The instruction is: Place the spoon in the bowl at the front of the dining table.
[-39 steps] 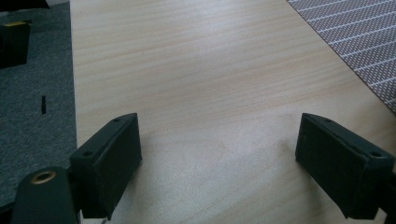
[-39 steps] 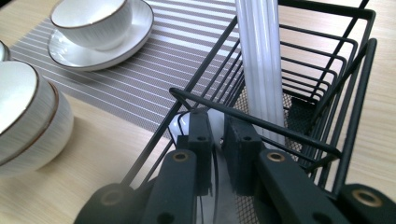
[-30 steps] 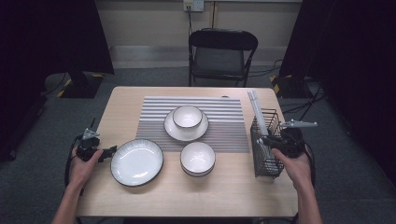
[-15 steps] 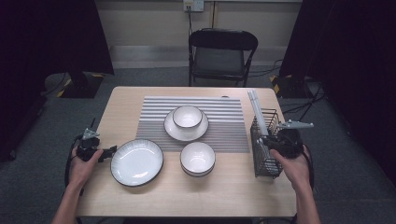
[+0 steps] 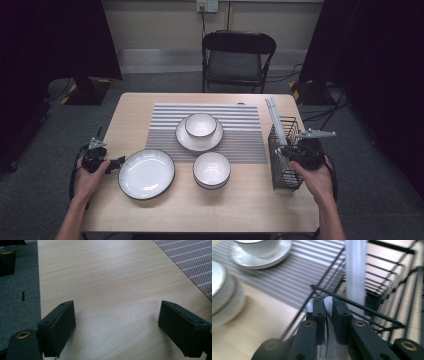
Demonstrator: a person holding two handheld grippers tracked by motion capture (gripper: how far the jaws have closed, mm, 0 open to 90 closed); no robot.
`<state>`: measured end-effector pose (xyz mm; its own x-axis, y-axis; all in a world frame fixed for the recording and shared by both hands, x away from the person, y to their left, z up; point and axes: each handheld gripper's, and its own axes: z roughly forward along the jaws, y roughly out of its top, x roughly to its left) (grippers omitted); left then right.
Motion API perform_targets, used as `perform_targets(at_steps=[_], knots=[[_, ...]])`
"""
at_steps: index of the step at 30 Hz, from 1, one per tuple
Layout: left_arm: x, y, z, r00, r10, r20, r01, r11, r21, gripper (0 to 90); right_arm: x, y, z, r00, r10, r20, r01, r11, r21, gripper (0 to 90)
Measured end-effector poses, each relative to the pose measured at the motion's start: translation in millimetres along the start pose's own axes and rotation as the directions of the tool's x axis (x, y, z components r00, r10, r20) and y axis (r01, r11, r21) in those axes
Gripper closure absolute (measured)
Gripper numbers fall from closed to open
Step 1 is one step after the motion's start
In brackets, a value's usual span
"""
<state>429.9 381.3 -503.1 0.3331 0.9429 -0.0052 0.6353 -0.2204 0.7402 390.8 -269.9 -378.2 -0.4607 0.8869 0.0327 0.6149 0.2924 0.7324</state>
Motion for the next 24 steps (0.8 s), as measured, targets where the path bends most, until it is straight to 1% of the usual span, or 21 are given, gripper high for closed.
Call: perform_targets(at_steps=[1,4,5,6,7,8,11,13,14,15,16,17,21,22,24], knots=[[0.0,-0.1,0.1,1.0000,0.000,0.000,0.000,1.0000,-0.001,13.8,0.1,0.4,-0.5,1.0000,-0.001,-0.001,0.001,1.0000,0.004,81.5],[0.0,0.0,0.0,1.0000,0.000,0.000,0.000,1.0000,0.000,13.8,-0.8,0.7,-1.2,0.9997,0.007,-0.022,-0.006,0.9999,0.011,81.8],[0.0,0.0,0.0,1.0000,0.000,0.000,0.000,1.0000,0.000,13.8,-0.9,0.8,-1.0,0.9998,-0.001,-0.019,0.001,0.9999,0.012,80.2],[0.0,0.0,0.0,1.0000,0.000,0.000,0.000,1.0000,0.000,13.8,-0.6,1.2,-0.7,0.9999,0.000,-0.017,0.000,0.9999,0.014,76.3],[0.0,0.0,0.0,1.0000,0.000,0.000,0.000,1.0000,0.000,13.8,-0.6,1.5,-0.6,0.9999,0.009,-0.014,-0.009,0.9998,0.016,75.8],[0.0,0.0,0.0,1.0000,0.000,0.000,0.000,1.0000,0.000,13.8,-1.1,1.4,-0.6,0.9998,0.008,-0.016,-0.007,0.9999,0.016,76.0],[0.0,0.0,0.0,1.0000,0.000,0.000,0.000,1.0000,0.000,13.8,-2.5,1.0,0.6,0.9998,0.019,-0.003,-0.019,0.9993,0.031,75.3],[0.1,0.0,0.0,1.0000,0.000,0.000,0.000,1.0000,0.000,13.8,-3.3,1.4,1.2,0.9999,0.013,-0.006,-0.013,0.9992,0.038,74.6],[0.0,0.0,0.0,1.0000,0.000,0.000,0.000,1.0000,0.000,13.8,-3.0,2.5,3.0,0.9999,0.012,-0.008,-0.011,0.9984,0.055,72.4],[0.0,0.0,0.0,1.0000,0.000,0.000,0.000,1.0000,0.000,13.8,-2.9,2.8,3.9,0.9999,0.006,-0.009,-0.005,0.9983,0.058,72.2],[0.1,0.0,0.0,1.0000,0.000,0.000,0.000,1.0000,0.000,13.8,-2.9,2.8,3.9,0.9999,0.006,-0.009,-0.005,0.9983,0.058,72.2],[0.1,0.0,0.0,1.0000,0.000,0.000,0.000,1.0000,0.000,13.8,-1.6,3.4,5.9,0.9998,-0.002,-0.020,0.003,0.9980,0.063,72.8],[0.1,0.0,0.0,1.0000,0.000,0.000,0.000,1.0000,0.000,13.8,-0.5,3.4,5.7,0.9997,-0.019,-0.015,0.020,0.9978,0.063,73.7],[0.0,0.0,0.1,1.0000,0.000,0.000,0.000,1.0000,-0.001,13.8,0.7,3.9,5.4,0.9991,-0.041,-0.010,0.042,0.9968,0.069,73.9],[0.1,0.0,0.0,1.0000,0.000,0.000,0.000,1.0000,0.000,13.8,-0.1,3.4,5.4,0.9994,-0.033,-0.014,0.033,0.9974,0.064,74.0]])
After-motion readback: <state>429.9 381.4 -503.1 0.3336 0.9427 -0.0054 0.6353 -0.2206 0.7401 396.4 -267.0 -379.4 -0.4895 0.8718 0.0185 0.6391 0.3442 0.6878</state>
